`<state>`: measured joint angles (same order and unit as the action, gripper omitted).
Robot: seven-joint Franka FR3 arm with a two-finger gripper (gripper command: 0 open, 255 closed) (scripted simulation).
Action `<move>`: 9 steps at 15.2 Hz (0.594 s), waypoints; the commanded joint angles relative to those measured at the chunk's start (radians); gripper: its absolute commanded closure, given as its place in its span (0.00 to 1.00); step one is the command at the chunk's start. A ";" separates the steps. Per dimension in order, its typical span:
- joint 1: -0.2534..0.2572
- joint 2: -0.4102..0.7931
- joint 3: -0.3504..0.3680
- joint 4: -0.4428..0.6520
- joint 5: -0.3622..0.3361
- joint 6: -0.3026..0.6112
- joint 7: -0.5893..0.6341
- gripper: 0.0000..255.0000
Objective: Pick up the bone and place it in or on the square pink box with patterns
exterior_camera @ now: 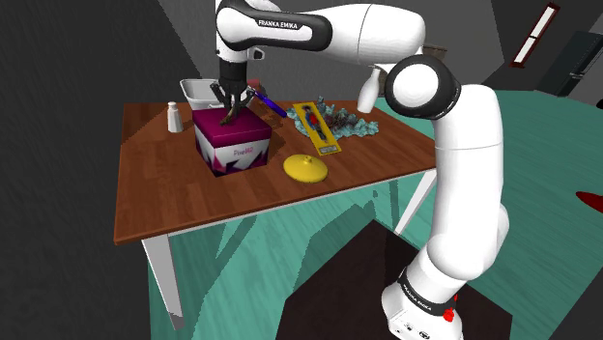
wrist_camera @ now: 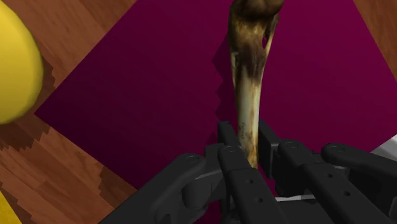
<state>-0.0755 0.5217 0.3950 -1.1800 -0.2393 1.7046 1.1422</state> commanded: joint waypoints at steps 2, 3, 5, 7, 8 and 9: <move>-0.002 -0.001 0.000 -0.010 0.001 0.006 0.000 1.00; -0.002 -0.001 0.000 -0.010 0.001 0.006 0.000 1.00; -0.002 -0.001 0.000 -0.009 0.001 0.006 0.000 1.00; -0.002 0.000 0.000 -0.009 0.000 0.007 0.000 0.00; -0.002 0.000 0.000 -0.009 0.000 0.007 0.000 0.00; -0.002 0.000 0.000 -0.008 0.000 0.006 0.000 0.00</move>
<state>-0.0772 0.5213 0.3949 -1.1883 -0.2391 1.7111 1.1423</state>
